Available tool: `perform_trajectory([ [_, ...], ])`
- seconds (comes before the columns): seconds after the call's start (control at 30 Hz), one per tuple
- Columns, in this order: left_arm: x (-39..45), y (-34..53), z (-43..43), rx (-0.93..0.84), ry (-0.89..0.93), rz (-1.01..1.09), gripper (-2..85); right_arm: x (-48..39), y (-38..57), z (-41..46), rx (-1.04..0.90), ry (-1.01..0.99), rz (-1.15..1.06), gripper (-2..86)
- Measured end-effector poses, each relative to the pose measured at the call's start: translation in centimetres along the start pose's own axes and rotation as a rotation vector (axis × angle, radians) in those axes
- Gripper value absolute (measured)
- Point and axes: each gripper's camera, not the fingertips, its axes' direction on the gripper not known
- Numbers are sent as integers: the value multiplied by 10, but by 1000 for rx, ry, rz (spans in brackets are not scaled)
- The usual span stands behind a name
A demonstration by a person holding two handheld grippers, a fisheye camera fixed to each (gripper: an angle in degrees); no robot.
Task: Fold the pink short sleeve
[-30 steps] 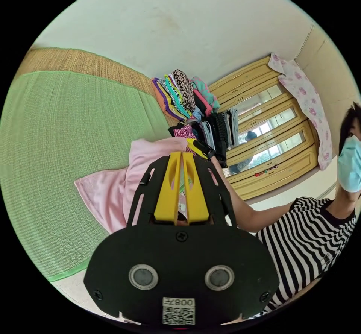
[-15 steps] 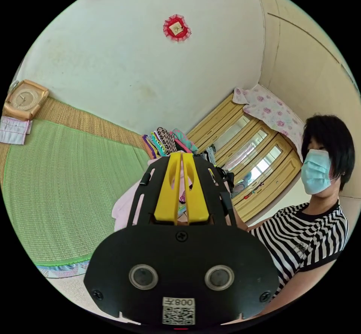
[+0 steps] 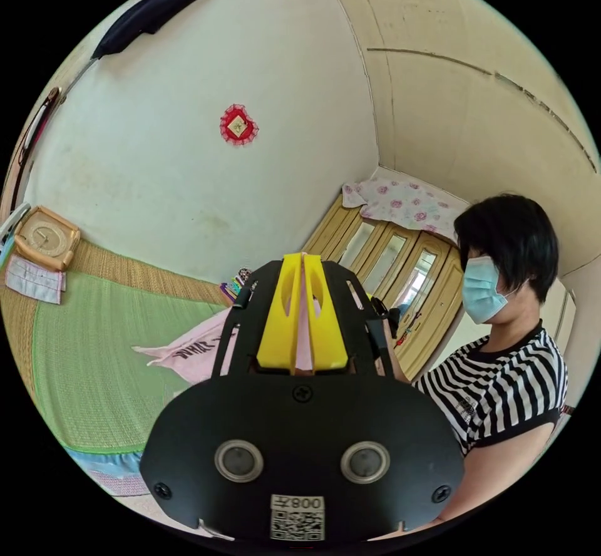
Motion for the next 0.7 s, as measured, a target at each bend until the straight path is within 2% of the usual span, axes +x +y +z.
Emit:
perform_trajectory([
  [0.2,-7,-11,-20,9,-74,35,1,-1,-9,15,-31,49,-24,1],
  [0.4,-76,-38,16,-67,-224,-24,3,80,-20,96,-198,183,68,3],
  [0.5,-141,-45,49,-144,-330,-121,5,154,-17,155,-309,201,193,7],
  [0.57,-203,-40,76,-238,-448,-224,11,219,0,201,-439,294,305,13],
  [0.7,-286,-2,89,-311,-502,-476,24,299,50,241,-618,427,475,27],
])
